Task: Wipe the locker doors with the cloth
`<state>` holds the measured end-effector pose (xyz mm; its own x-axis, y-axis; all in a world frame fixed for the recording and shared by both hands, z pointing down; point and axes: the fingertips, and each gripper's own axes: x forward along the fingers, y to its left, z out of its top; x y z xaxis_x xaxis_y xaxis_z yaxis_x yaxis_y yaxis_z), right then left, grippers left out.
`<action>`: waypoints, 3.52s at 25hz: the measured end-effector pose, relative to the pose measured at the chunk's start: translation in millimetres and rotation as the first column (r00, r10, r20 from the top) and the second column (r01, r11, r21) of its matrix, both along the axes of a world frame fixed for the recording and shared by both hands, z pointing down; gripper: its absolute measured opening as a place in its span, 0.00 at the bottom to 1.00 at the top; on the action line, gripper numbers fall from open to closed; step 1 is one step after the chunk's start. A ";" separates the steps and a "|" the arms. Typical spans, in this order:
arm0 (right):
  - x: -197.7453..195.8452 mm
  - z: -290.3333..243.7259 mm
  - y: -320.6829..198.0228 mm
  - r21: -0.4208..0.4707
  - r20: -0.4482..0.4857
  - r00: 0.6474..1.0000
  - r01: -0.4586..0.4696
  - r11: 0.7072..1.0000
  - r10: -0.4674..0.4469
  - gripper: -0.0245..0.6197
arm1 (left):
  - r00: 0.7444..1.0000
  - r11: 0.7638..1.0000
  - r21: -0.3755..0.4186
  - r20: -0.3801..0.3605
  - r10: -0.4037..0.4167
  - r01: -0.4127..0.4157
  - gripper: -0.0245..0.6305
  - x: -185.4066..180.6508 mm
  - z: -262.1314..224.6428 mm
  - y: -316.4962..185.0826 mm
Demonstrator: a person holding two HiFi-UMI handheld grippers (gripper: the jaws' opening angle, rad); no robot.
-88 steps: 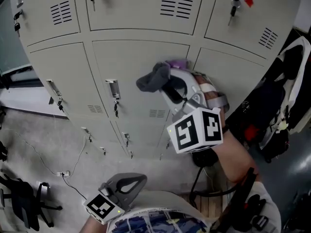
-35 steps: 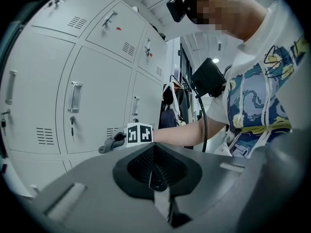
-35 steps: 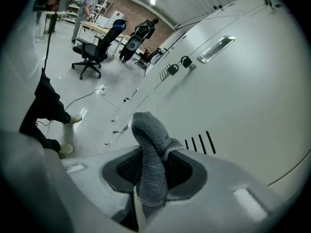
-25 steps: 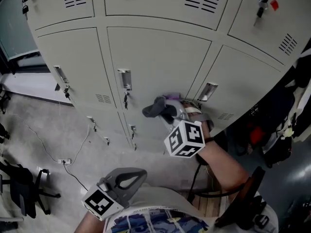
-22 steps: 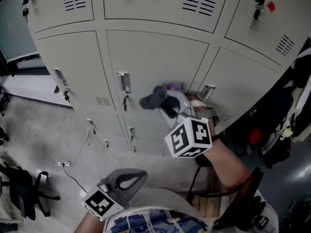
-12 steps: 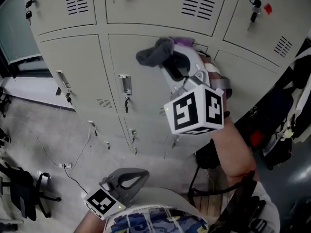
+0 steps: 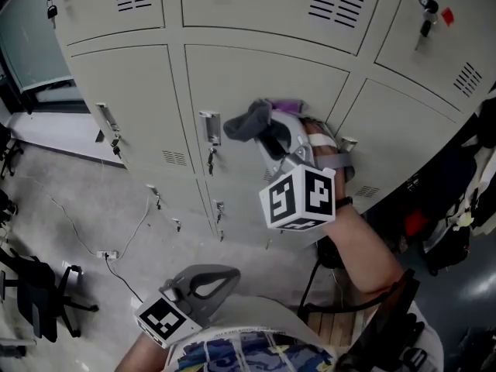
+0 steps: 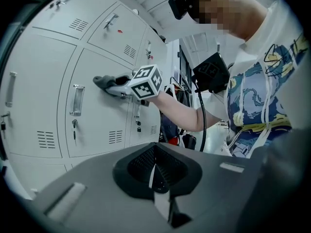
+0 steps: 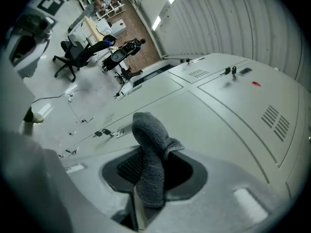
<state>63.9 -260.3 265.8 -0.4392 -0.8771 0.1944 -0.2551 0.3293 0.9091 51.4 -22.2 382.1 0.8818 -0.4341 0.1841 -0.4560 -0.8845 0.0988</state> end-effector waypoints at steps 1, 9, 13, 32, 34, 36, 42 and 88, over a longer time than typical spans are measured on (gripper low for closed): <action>-0.5 11.7 -0.2 -0.019 -0.004 1.000 0.001 1.000 -0.002 0.22 | 1.000 1.000 -0.001 0.000 -0.001 0.001 0.04 -0.3 0.2 -0.4; -4.6 100.9 -1.3 -0.158 -0.039 0.999 -0.007 0.987 0.000 0.21 | 1.000 0.999 -0.032 0.007 -0.017 0.017 0.04 -2.1 7.0 -2.8; -4.9 139.5 -1.7 -0.197 -0.046 0.999 -0.029 0.980 0.020 0.21 | 1.000 0.999 -0.034 0.014 -0.020 0.020 0.04 -2.5 9.3 -3.2; -5.0 287.1 -2.3 -0.484 -0.117 0.993 -0.056 0.874 -0.002 0.21 | 0.999 0.998 -0.045 0.021 -0.042 0.043 0.04 -8.1 13.0 -5.1; -5.3 286.7 -0.2 -0.514 -0.093 0.996 -0.034 0.857 -0.016 0.21 | 0.999 0.998 -0.038 0.019 -0.041 0.041 0.04 -8.3 12.1 -4.6; -4.1 276.8 4.3 -0.527 -0.075 0.997 -0.018 0.850 -0.026 0.21 | 0.999 0.999 -0.034 0.015 -0.039 0.040 0.04 -8.9 11.2 -4.1; -4.2 182.4 19.4 -0.405 -0.029 0.998 0.034 0.913 -0.050 0.22 | 1.000 1.000 -0.021 -0.009 0.008 -0.008 0.04 -4.4 6.2 2.1; -25.4 137.6 -6.1 -0.232 -0.083 0.995 -0.066 0.971 0.047 0.22 | 0.997 0.997 -0.013 -0.017 0.073 -0.073 0.04 -56.4 2.5 -15.1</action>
